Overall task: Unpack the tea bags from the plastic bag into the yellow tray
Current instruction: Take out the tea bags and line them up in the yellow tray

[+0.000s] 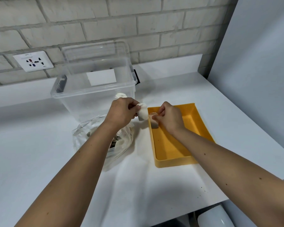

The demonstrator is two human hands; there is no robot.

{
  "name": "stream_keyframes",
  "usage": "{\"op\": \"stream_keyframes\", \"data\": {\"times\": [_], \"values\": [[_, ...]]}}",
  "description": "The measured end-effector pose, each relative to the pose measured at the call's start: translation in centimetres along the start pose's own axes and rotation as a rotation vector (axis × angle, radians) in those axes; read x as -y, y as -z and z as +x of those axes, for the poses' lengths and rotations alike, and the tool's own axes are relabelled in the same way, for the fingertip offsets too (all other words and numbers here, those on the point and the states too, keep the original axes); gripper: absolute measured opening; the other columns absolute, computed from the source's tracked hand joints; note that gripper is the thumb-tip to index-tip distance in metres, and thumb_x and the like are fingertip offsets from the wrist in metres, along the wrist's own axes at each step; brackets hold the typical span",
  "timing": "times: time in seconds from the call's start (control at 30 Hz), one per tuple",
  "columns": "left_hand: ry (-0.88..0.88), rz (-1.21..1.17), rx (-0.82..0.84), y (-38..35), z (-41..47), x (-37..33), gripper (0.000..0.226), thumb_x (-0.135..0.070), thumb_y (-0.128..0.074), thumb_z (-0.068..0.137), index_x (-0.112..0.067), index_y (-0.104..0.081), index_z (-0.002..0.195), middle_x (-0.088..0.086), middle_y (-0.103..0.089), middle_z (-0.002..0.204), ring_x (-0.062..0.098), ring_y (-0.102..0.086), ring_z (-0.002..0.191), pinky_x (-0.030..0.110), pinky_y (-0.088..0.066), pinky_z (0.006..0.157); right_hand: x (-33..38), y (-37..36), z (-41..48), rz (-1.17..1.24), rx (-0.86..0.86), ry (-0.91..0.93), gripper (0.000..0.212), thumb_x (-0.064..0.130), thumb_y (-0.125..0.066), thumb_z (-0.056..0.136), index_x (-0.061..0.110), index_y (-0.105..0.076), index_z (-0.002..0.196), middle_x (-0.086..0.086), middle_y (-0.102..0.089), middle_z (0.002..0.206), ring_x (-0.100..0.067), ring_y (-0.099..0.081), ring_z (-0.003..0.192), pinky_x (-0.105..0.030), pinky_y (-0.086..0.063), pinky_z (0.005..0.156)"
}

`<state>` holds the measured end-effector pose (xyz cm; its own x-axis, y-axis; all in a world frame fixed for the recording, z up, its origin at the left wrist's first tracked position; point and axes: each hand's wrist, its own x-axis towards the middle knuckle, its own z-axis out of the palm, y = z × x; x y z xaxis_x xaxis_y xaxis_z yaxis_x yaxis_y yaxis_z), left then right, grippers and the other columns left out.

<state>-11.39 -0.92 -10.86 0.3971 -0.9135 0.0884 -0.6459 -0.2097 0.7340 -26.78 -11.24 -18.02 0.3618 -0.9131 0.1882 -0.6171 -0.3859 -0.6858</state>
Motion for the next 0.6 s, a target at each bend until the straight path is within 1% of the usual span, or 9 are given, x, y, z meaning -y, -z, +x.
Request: {"op": "stream_keyframes", "data": {"times": [0.07, 0.13, 0.17, 0.23, 0.27, 0.33, 0.4, 0.47, 0.6], "values": [[0.015, -0.055, 0.02, 0.0, 0.1, 0.0, 0.011, -0.015, -0.066, 0.093, -0.01, -0.073, 0.1, 0.009, -0.074, 0.084, 0.023, -0.073, 0.077, 0.034, -0.059, 0.081, 0.5, 1.0, -0.1, -0.042, -0.041, 0.039, 0.026, 0.032, -0.079, 0.079, 0.016, -0.062, 0.092, 0.003, -0.064, 0.076, -0.012, -0.059, 0.07, -0.017, -0.041, 0.056], [0.027, -0.107, 0.038, -0.1, 0.0, -0.2, 0.012, -0.014, -0.066, 0.093, -0.009, -0.073, 0.101, 0.011, -0.075, 0.087, 0.022, -0.073, 0.079, 0.032, -0.06, 0.079, 1.3, 2.7, -0.3, 0.02, -0.07, 0.062, 0.024, 0.026, -0.079, 0.08, 0.016, -0.067, 0.1, 0.003, -0.066, 0.085, -0.01, -0.061, 0.077, -0.012, -0.043, 0.062], [0.031, -0.138, 0.048, -0.2, 0.0, -0.5, 0.012, -0.013, -0.066, 0.093, -0.008, -0.073, 0.102, 0.012, -0.074, 0.089, 0.021, -0.073, 0.079, 0.029, -0.061, 0.077, 1.8, 3.7, -0.3, 0.11, -0.028, 0.052, 0.025, 0.022, -0.079, 0.08, 0.017, -0.07, 0.102, 0.004, -0.067, 0.088, -0.011, -0.062, 0.078, -0.014, -0.047, 0.066], [0.039, -0.195, 0.068, -0.4, 0.0, -1.1, 0.012, -0.011, -0.066, 0.093, -0.007, -0.072, 0.102, 0.013, -0.074, 0.09, 0.02, -0.073, 0.078, 0.025, -0.061, 0.073, 2.8, 5.3, -0.6, 0.328, 0.175, 0.012, 0.028, 0.014, -0.08, 0.077, 0.017, -0.073, 0.104, 0.001, -0.07, 0.089, -0.013, -0.065, 0.076, -0.027, -0.057, 0.076], [0.039, -0.212, 0.075, -0.5, 0.0, -1.4, 0.011, -0.011, -0.067, 0.092, -0.007, -0.072, 0.101, 0.012, -0.074, 0.09, 0.02, -0.073, 0.079, 0.024, -0.06, 0.071, 3.2, 5.9, -0.8, 0.383, 0.264, -0.002, 0.028, 0.01, -0.079, 0.076, 0.016, -0.074, 0.103, -0.001, -0.071, 0.087, -0.015, -0.066, 0.073, -0.033, -0.059, 0.078], [0.029, -0.218, 0.074, -0.9, 0.1, -2.0, 0.009, -0.011, -0.067, 0.092, -0.008, -0.072, 0.099, 0.011, -0.073, 0.088, 0.021, -0.073, 0.078, 0.024, -0.06, 0.07, 3.9, 6.7, -1.0, 0.366, 0.314, -0.007, 0.02, 0.008, -0.074, 0.08, 0.013, -0.076, 0.099, -0.004, -0.073, 0.085, -0.017, -0.068, 0.07, -0.036, -0.061, 0.077], [0.017, -0.225, 0.054, -1.2, 0.2, -2.3, 0.007, -0.011, -0.068, 0.092, -0.008, -0.071, 0.097, 0.011, -0.073, 0.086, 0.022, -0.072, 0.076, 0.027, -0.061, 0.071, 4.5, 7.5, -1.2, 0.347, 0.306, -0.045, 0.013, 0.011, -0.069, 0.085, 0.01, -0.076, 0.097, -0.006, -0.074, 0.084, -0.018, -0.07, 0.073, -0.033, -0.061, 0.073], [0.023, -0.261, 0.038, -1.5, 0.2, -2.3, 0.009, -0.01, -0.068, 0.091, -0.005, -0.071, 0.099, 0.012, -0.073, 0.087, 0.023, -0.072, 0.076, 0.03, -0.061, 0.071, 4.6, 8.0, -1.4, 0.299, 0.311, -0.047, 0.014, 0.017, -0.072, 0.085, 0.008, -0.076, 0.095, -0.007, -0.073, 0.081, -0.019, -0.071, 0.073, -0.029, -0.061, 0.069], [0.045, -0.32, 0.052, -2.0, -0.1, -1.9, 0.015, -0.011, -0.071, 0.089, -0.004, -0.072, 0.103, 0.009, -0.072, 0.082, 0.019, -0.071, 0.071, 0.03, -0.061, 0.07, 3.6, 7.6, -1.2, 0.165, 0.268, -0.027, 0.015, 0.017, -0.077, 0.083, 0.005, -0.073, 0.093, -0.008, -0.072, 0.076, -0.022, -0.072, 0.069, -0.03, -0.061, 0.068]]}}
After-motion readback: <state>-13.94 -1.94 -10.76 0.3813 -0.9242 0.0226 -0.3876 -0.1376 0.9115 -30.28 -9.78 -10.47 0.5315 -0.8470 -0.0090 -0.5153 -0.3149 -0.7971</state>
